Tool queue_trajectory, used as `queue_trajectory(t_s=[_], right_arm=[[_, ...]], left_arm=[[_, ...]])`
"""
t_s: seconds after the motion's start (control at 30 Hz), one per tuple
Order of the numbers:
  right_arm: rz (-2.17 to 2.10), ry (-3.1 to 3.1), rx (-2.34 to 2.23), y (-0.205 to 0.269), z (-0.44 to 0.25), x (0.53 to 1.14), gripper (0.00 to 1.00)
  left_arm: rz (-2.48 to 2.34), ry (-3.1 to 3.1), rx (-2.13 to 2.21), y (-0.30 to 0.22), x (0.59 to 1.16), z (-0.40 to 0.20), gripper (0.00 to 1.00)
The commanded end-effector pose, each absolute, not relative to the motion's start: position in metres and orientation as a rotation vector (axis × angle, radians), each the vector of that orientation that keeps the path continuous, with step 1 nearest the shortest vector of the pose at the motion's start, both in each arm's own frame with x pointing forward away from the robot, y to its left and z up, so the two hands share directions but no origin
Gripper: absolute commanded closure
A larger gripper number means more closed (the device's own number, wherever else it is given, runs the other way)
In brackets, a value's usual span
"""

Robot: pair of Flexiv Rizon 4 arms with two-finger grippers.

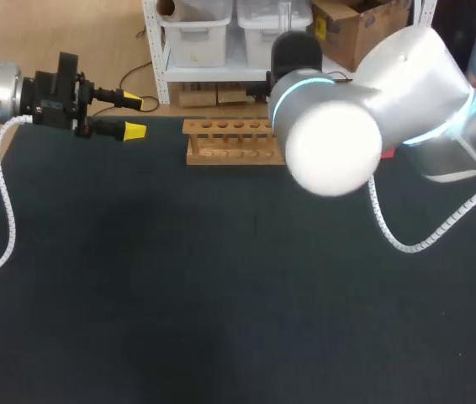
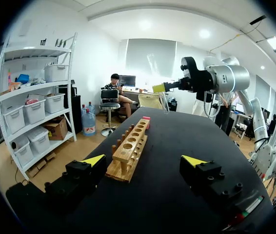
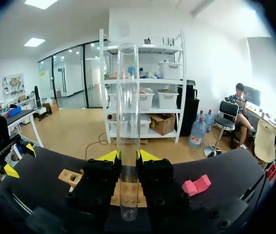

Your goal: Grasp the test tube, adjust it, and insert it.

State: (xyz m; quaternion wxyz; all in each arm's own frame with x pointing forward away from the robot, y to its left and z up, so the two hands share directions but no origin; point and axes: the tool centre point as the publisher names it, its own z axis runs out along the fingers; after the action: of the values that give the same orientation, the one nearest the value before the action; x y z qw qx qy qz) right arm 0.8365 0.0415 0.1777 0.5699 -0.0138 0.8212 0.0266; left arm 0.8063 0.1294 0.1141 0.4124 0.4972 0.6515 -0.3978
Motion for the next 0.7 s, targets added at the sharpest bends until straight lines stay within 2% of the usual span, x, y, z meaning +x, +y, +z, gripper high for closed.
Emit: queue_trajectory(t_s=[0.03, 0.7], right_arm=[[0.081, 1.741, -0.038, 0.0395, 0.1744, 0.8386, 1.00], [0.066, 1.816, -0.047, 0.0393, 0.1728, 0.8400, 1.00]], left_arm=[[-1.000, 1.635, 1.250, 0.1298, 0.8060, 0.1132, 0.00], [-1.000, 1.635, 1.250, 0.1298, 0.8060, 0.1132, 0.00]])
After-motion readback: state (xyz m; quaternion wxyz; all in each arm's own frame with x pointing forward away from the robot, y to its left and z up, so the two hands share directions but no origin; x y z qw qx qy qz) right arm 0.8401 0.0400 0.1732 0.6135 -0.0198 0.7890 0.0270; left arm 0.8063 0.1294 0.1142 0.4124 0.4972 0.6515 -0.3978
